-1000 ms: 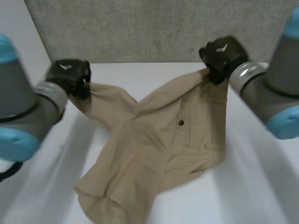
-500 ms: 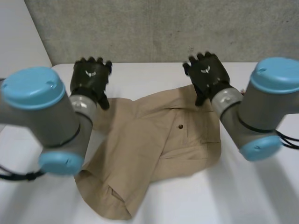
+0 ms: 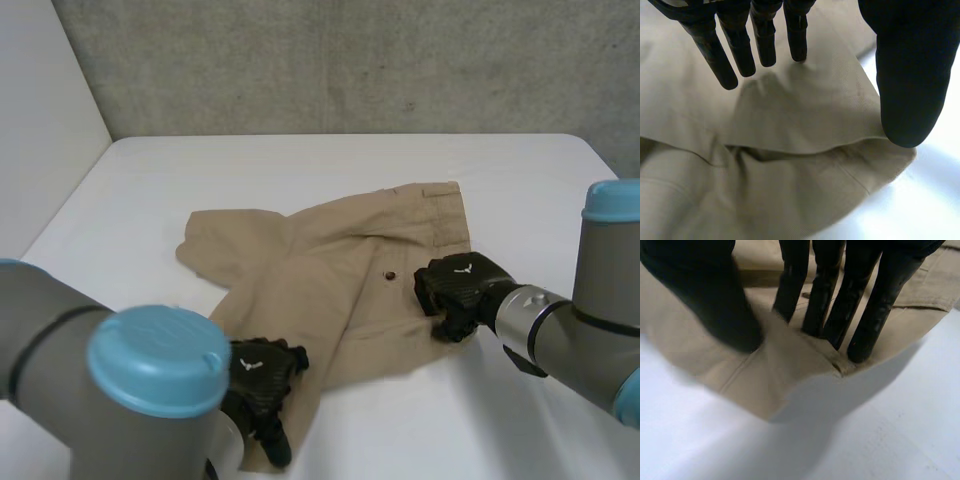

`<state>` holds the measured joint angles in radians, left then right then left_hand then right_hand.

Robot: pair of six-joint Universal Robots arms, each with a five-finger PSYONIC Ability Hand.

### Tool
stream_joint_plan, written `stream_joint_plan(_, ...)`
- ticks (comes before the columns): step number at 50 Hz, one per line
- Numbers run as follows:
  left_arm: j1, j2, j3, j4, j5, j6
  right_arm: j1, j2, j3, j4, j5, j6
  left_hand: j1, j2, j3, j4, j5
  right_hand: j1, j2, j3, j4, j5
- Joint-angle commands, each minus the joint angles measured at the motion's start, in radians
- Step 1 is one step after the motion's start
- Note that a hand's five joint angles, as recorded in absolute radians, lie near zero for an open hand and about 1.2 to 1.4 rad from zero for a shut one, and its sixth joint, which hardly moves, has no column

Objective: Fold the shorts.

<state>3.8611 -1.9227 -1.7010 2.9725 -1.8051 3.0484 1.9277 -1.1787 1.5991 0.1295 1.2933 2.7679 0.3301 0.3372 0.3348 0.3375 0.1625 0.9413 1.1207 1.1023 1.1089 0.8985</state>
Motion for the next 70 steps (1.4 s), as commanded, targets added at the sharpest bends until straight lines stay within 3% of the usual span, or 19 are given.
stream_joint_plan(1, -0.008, -0.087, 0.029, 0.057, -0.051, 0.015, 0.001, -0.015, 0.051, -0.154, 0.023, -0.007, 0.177, 0.17, 0.172, 0.169, 0.17, 0.455, 0.276, 0.294, 0.287, 0.323)
stream_joint_plan(4, -0.006, -0.125, 0.037, 0.097, -0.117, 0.018, 0.001, -0.048, 0.054, -0.154, 0.024, -0.007, 0.446, 0.439, 0.442, 0.439, 0.439, 0.455, 0.276, 0.294, 0.287, 0.323)
stream_joint_plan(6, -0.005, -0.13, 0.041, 0.128, -0.18, 0.018, 0.002, -0.081, 0.062, -0.146, 0.023, -0.008, 0.828, 0.82, 0.823, 0.82, 0.821, 0.455, 0.276, 0.294, 0.287, 0.323)
stream_joint_plan(9, 0.014, -0.116, 0.04, 0.163, -0.253, 0.029, 0.008, -0.104, 0.074, -0.133, 0.023, -0.03, 1.065, 1.058, 1.061, 1.058, 1.058, 0.455, 0.276, 0.294, 0.287, 0.323)
stream_joint_plan(15, 0.096, 0.008, 0.011, 0.175, -0.273, 0.147, -0.001, -0.122, 0.088, -0.125, 0.043, -0.134, 1.066, 1.059, 1.061, 1.059, 1.059, 0.455, 0.276, 0.294, 0.287, 0.323)
stream_joint_plan(21, 0.149, 0.097, -0.038, 0.175, -0.229, 0.259, -0.013, -0.148, 0.087, -0.126, 0.107, -0.225, 1.066, 1.059, 1.061, 1.059, 1.059, 0.455, 0.276, 0.294, 0.287, 0.323)
stream_joint_plan(28, 0.198, 0.333, -0.055, 0.168, -0.194, 0.342, -0.015, -0.311, 0.009, -0.038, 0.101, -0.235, 1.066, 1.059, 1.061, 1.059, 1.059, 0.455, 0.276, 0.294, 0.287, 0.323)
stream_joint_plan(37, 0.288, 0.667, 0.139, 0.175, -0.117, 0.469, -0.012, -0.519, -0.223, 0.027, 0.1, -0.226, 1.066, 1.059, 1.061, 1.059, 1.059, 0.455, 0.276, 0.294, 0.287, 0.323)
stream_joint_plan(45, 0.331, 0.725, 0.33, 0.154, -0.066, 0.478, -0.006, -0.547, -0.41, 0.032, 0.11, -0.143, 1.066, 1.059, 1.061, 1.059, 1.059, 0.455, 0.276, 0.294, 0.287, 0.323)
stream_joint_plan(51, 0.327, 0.688, 0.35, 0.131, -0.06, 0.477, -0.006, -0.539, -0.432, 0.041, 0.107, -0.117, 1.066, 1.059, 1.061, 1.059, 1.059, 0.455, 0.276, 0.294, 0.287, 0.323)
stream_joint_plan(55, 0.337, 0.565, 0.328, 0.129, -0.042, 0.471, -0.004, -0.484, -0.412, 0.061, 0.1, -0.116, 1.066, 1.059, 1.061, 1.059, 1.059, 0.455, 0.276, 0.294, 0.287, 0.323)
stream_joint_plan(61, 0.354, 0.299, 0.348, 0.148, -0.031, 0.471, 0.037, -0.251, -0.446, 0.058, 0.106, -0.12, 1.066, 1.059, 1.061, 1.059, 1.059, 0.455, 0.276, 0.294, 0.287, 0.323)
stream_joint_plan(64, 0.402, 0.161, 0.414, 0.205, -0.033, 0.477, 0.042, -0.126, -0.478, 0.03, 0.107, -0.12, 1.066, 1.059, 1.061, 1.059, 1.059, 0.455, 0.276, 0.294, 0.287, 0.323)
stream_joint_plan(70, 0.443, -0.113, 0.578, 0.318, -0.034, 0.498, 0.047, 0.111, -0.55, -0.142, 0.168, -0.125, 1.066, 1.059, 1.061, 1.059, 1.059, 0.455, 0.276, 0.294, 0.287, 0.323)
